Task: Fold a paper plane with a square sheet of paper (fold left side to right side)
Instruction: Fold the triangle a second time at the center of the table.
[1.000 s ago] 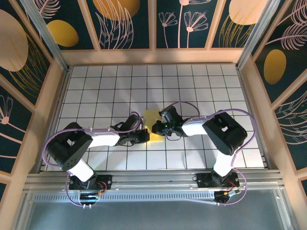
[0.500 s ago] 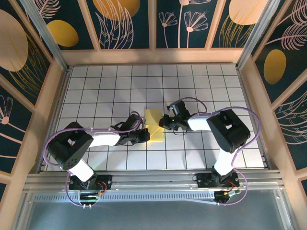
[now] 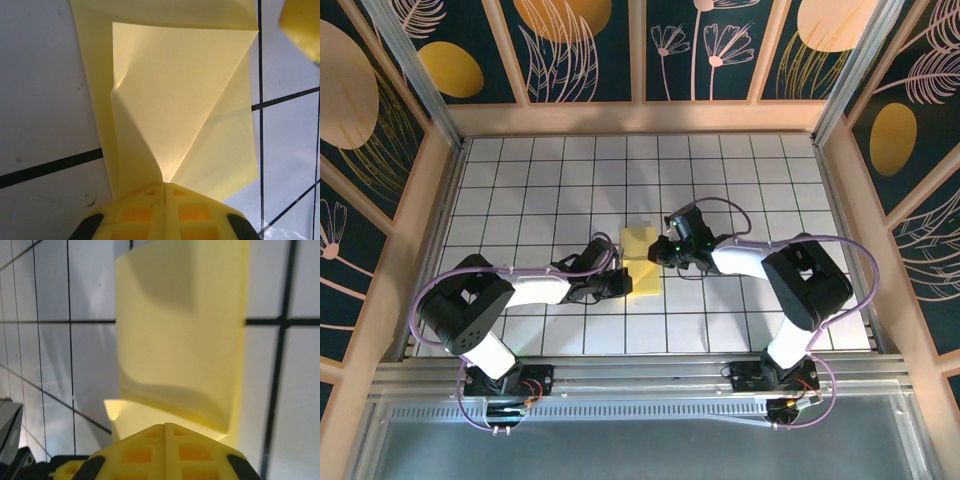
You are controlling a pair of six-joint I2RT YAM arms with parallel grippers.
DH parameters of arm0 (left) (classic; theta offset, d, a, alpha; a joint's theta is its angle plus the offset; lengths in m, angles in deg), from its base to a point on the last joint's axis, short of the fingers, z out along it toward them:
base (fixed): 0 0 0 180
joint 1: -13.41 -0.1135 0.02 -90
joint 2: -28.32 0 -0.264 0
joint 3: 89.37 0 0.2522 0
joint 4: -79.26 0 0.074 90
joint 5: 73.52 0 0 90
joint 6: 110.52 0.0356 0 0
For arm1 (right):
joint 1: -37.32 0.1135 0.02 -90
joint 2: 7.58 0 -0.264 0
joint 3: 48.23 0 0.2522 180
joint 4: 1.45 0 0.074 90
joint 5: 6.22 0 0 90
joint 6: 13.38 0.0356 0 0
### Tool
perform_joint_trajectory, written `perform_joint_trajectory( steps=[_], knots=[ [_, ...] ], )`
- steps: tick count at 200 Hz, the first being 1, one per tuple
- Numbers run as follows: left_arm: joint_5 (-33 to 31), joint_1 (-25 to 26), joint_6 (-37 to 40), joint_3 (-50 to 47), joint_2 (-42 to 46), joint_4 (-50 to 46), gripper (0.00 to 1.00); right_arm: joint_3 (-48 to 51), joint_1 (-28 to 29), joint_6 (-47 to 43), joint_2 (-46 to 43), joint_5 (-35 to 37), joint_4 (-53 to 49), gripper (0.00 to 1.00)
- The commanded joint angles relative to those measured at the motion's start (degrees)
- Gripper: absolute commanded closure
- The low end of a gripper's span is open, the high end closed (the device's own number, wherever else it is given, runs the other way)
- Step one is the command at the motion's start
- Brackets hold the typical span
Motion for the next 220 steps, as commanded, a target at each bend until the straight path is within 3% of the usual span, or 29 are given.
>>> perform_joint_trajectory(
  steps=[1,111,220],
  knots=[
    [-0.33,-0.26,0.46,-1.6,-0.79,-4.49,1.0,0.12,1.33,2.75,1.13,-1.34,3.43,1.0],
    [3.08,-0.28,-1.68,2.86,1.06,-3.5,0.99,2.4,0.6,2.04,6.79,1.26,0.03,1.0],
    [3.1,-0.35,0.94,9.77,-5.09,-4.29,1.0,2.68,0.95,2.35,7.96,-1.0,1.66,1.0]
  ],
)
